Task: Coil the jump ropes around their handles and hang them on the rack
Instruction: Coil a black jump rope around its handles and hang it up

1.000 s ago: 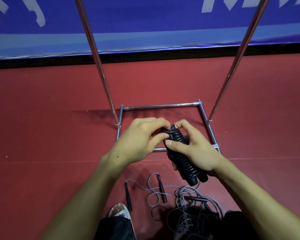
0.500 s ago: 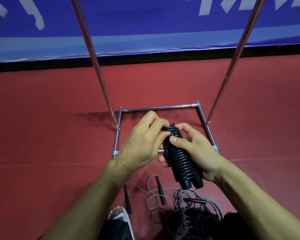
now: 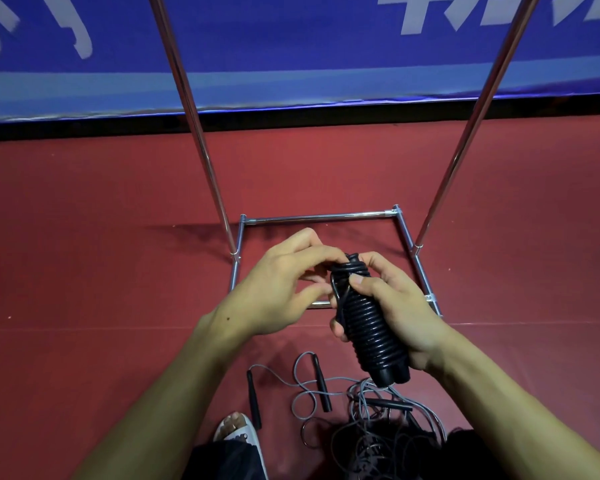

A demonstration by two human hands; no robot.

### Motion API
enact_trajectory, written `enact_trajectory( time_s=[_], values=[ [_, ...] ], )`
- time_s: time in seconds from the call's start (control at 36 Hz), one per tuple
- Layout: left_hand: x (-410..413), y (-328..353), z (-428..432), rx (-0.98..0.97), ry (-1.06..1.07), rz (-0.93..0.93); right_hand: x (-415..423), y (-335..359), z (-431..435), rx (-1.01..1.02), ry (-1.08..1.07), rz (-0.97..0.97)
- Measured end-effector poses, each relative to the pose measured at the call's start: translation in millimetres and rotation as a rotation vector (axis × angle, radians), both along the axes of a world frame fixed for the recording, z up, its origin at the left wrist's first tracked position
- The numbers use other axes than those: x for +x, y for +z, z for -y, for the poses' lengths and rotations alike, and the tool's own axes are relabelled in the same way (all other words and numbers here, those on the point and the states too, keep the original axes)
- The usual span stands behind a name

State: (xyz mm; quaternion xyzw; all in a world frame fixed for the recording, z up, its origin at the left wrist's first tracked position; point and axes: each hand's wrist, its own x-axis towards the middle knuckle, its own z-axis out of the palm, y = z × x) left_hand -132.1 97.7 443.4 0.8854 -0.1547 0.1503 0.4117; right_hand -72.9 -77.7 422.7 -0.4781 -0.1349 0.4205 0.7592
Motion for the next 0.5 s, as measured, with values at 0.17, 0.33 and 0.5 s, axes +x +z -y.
enact_trajectory(
  time_s=[0.17,0.33,0.5],
  values=[
    [3.7,0.5,-3.3,0.105,0.015,0.104,1.6,2.8,3.4,0.010,0.053,-0.016],
    [1.6,-1.3,-3.9,0.103,0.033,0.159,3.8,4.5,7.1,-0.019,0.112,0.078],
    [2.5,-0.4,-1.1,0.131,0.074,0.187,3.2,4.9,8.5,-0.036,0.085,0.146]
  ],
)
